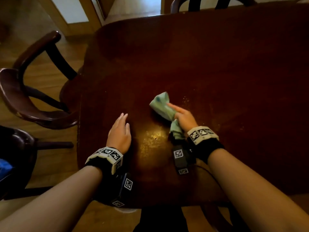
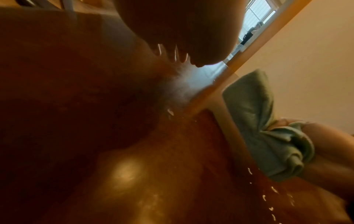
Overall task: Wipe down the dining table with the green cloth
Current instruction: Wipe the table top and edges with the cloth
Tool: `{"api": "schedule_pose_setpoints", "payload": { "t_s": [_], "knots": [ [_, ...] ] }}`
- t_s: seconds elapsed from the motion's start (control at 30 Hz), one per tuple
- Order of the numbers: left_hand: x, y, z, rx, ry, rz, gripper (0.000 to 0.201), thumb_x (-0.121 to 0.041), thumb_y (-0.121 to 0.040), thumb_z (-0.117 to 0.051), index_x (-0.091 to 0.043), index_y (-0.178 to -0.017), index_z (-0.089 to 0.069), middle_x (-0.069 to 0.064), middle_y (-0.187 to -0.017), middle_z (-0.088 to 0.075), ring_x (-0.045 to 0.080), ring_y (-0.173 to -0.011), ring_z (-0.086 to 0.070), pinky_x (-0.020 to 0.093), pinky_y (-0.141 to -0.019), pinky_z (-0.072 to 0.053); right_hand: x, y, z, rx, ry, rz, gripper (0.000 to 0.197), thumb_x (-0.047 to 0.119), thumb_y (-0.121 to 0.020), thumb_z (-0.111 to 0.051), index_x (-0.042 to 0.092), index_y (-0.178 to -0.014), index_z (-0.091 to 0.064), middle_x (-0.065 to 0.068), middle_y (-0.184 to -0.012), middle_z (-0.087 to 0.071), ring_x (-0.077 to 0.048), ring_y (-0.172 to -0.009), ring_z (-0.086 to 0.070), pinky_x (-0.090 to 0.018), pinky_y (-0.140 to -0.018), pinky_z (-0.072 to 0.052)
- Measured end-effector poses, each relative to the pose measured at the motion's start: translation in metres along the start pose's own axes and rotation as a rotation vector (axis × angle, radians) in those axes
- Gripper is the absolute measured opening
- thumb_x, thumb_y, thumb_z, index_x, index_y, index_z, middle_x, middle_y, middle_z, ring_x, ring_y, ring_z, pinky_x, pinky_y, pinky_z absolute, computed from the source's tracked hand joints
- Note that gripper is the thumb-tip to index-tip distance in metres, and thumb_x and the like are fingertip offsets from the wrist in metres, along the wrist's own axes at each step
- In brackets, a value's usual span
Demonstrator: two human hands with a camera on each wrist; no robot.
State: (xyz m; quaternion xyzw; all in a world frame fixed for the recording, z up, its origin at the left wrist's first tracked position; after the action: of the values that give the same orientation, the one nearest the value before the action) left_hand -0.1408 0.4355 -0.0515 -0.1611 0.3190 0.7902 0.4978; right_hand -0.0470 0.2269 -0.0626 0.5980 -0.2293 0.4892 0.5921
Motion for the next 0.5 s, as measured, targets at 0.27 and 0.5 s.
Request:
{"api": "schedule_pose_setpoints", "payload": {
  "t_s": [0.27,0.5],
  "knots": [
    [-0.089,-0.044,-0.056,0.192,-0.151,-0.151,0.045,-0.025,-0.101,-0.027,-0.017,-0.145,-0.028,0.0,-0.157,-0.022,0.013,-0.146,-0.015,0.036,-0.121,-0.009,-0.012,-0.019,0.163,-0.447,-0.154,-0.04,0.052,0.0,-0.087,-0.035,0.023,-0.13,-0.052,-0.006,-0.136,-0.054,-0.024,-0.123,-0.051,-0.041,-0.108,-0.04],
    [-0.134,-0.085,-0.087,0.147,-0.227,-0.067,0.049,-0.022,-0.101,-0.026,-0.015,-0.149,-0.017,0.002,-0.158,-0.019,0.015,-0.147,-0.011,0.038,-0.121,-0.005,-0.038,-0.048,0.261,-0.821,-0.152,-0.054,0.05,-0.002,-0.092,-0.028,0.016,-0.136,-0.045,-0.006,-0.143,-0.044,-0.02,-0.13,-0.044,-0.018,-0.097,-0.036]
  ]
}}
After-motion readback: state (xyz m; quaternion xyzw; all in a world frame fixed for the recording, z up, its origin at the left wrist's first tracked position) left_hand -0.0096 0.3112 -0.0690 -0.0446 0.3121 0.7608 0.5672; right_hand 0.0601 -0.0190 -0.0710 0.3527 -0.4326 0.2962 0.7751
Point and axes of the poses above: each hand's wrist, its own y-axis away from the middle knuckle, its own z-axis out of the back of the hand, x = y × z, the point moved 5 cm from there along -y, towards the middle knuckle
